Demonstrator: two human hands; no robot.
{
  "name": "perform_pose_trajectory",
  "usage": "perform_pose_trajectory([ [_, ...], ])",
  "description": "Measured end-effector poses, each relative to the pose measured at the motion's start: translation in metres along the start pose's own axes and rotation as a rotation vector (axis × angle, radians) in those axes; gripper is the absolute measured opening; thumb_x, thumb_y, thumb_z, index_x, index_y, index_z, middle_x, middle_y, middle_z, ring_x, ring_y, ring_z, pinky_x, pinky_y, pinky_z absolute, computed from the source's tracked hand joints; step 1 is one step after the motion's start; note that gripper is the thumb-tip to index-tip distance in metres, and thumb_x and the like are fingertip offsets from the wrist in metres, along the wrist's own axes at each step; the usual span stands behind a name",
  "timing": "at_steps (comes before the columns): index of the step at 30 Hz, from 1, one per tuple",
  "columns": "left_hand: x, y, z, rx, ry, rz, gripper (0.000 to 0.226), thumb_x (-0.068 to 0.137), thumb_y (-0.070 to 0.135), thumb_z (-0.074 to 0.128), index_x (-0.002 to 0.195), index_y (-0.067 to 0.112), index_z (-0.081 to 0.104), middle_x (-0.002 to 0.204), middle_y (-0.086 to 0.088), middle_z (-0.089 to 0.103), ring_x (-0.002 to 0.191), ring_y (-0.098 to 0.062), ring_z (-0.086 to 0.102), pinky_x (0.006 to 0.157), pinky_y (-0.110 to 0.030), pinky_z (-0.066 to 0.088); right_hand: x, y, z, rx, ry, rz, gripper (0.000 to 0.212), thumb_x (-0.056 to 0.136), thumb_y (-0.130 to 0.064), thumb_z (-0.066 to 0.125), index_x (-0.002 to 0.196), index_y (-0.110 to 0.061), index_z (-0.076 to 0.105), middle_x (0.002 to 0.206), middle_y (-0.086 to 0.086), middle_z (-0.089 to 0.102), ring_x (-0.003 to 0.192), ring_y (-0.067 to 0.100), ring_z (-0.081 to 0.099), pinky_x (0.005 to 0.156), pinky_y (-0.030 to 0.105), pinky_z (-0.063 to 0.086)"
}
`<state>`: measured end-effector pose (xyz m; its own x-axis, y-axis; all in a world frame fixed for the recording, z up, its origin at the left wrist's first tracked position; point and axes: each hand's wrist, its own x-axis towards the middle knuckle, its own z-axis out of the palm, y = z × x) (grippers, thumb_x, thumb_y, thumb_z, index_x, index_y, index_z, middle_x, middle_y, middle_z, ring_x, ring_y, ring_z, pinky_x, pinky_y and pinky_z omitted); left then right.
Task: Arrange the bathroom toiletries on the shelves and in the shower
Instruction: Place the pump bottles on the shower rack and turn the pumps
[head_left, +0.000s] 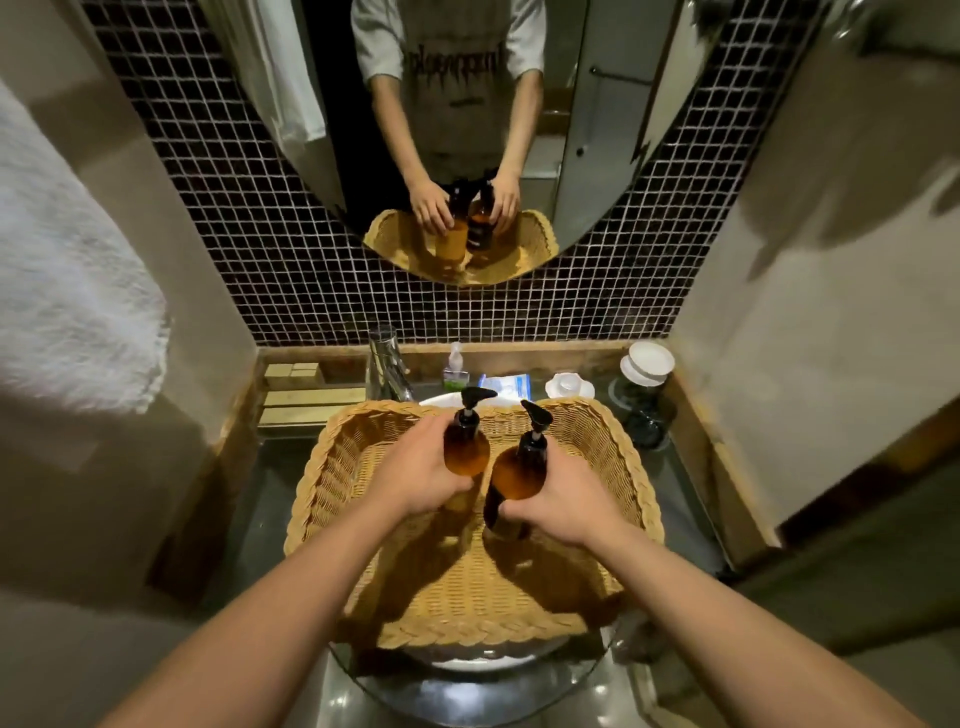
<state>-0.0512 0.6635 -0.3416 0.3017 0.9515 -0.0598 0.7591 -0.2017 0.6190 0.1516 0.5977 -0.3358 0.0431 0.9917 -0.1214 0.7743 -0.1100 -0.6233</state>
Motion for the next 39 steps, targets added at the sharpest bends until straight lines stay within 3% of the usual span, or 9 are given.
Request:
perform_pose_trajectory([
  [3,-0.011,0.041,-0.002,-0.058,0.030,0.078,0.067,0.054,0.046,0.080,0.115,0.044,0.052,0.111,0.015,0.057,0.100,-0.008,0.057,0.085,-0.034,0.054,-0.023,0.008,-0.037,-0.017,0.092,0.012,0.084,0.050,-0.066,0.073,0.122,-0.033,0.046,0.105,-0.013,0.059,0.092,0.013,0.057,0.073,0.028,0.048],
  [7,-0.037,0.106,0.006,-0.110,0.047,0.191,0.053,0.052,0.042,0.082,0.090,0.053,0.047,0.093,0.027,0.055,0.087,0.005,0.056,0.074,-0.020,0.050,-0.067,0.029,-0.089,0.003,0.153,0.068,0.075,0.049,-0.069,0.071,0.111,-0.034,0.047,0.100,-0.013,0.061,0.091,0.011,0.061,0.073,0.027,0.054],
  [11,-0.065,0.175,0.027,-0.146,0.028,0.301,0.058,0.052,0.045,0.080,0.098,0.055,0.046,0.100,0.027,0.052,0.095,0.000,0.056,0.079,-0.018,0.048,-0.126,0.062,-0.138,0.033,0.214,0.115,0.076,0.045,-0.070,0.074,0.110,-0.039,0.051,0.095,-0.020,0.059,0.088,0.007,0.059,0.069,0.023,0.050],
  [14,-0.085,0.228,0.059,-0.105,0.010,0.364,0.074,0.050,0.055,0.076,0.117,0.043,0.047,0.109,0.018,0.052,0.102,-0.005,0.053,0.085,-0.023,0.049,-0.181,0.099,-0.170,0.035,0.276,0.189,0.058,0.046,-0.070,0.072,0.089,-0.036,0.054,0.084,-0.020,0.060,0.079,0.002,0.058,0.062,0.023,0.046],
  [17,-0.108,0.278,0.103,-0.101,-0.031,0.458,0.088,0.052,0.059,0.073,0.131,0.030,0.049,0.113,0.014,0.051,0.105,-0.006,0.052,0.089,-0.022,0.047,-0.239,0.142,-0.201,0.017,0.334,0.245,0.050,0.047,-0.067,0.073,0.081,-0.033,0.062,0.078,-0.017,0.064,0.071,0.000,0.061,0.057,0.019,0.047],
  [23,-0.154,0.377,0.195,-0.170,-0.225,0.613,0.078,0.058,0.055,0.076,0.128,0.034,0.049,0.116,0.018,0.051,0.107,-0.002,0.052,0.088,-0.016,0.043,-0.351,0.220,-0.259,0.081,0.457,0.376,0.057,0.045,-0.063,0.077,0.090,-0.037,0.055,0.087,-0.019,0.062,0.076,-0.002,0.059,0.057,0.013,0.042],
  [26,-0.166,0.425,0.230,-0.205,-0.276,0.657,0.076,0.057,0.058,0.073,0.126,0.037,0.049,0.112,0.021,0.048,0.105,-0.004,0.053,0.089,-0.020,0.046,-0.388,0.255,-0.283,0.147,0.529,0.445,0.056,0.044,-0.059,0.081,0.087,-0.039,0.050,0.089,-0.020,0.061,0.078,-0.002,0.060,0.058,0.012,0.043],
  [31,-0.158,0.502,0.275,-0.241,-0.352,0.686,0.073,0.054,0.055,0.075,0.120,0.038,0.049,0.111,0.019,0.048,0.106,-0.006,0.052,0.094,-0.029,0.048,-0.417,0.306,-0.319,0.235,0.649,0.462,0.054,0.051,-0.046,0.086,0.095,-0.040,0.055,0.096,-0.016,0.066,0.089,0.004,0.065,0.080,0.030,0.057],
  [39,-0.090,0.599,0.335,-0.330,-0.372,0.737,0.071,0.053,0.053,0.074,0.117,0.043,0.046,0.113,0.015,0.054,0.104,-0.007,0.056,0.091,-0.031,0.053,-0.390,0.376,-0.399,0.241,0.734,0.499,0.064,0.055,-0.046,0.085,0.110,-0.037,0.053,0.098,-0.020,0.061,0.083,-0.006,0.058,0.057,0.009,0.042],
])
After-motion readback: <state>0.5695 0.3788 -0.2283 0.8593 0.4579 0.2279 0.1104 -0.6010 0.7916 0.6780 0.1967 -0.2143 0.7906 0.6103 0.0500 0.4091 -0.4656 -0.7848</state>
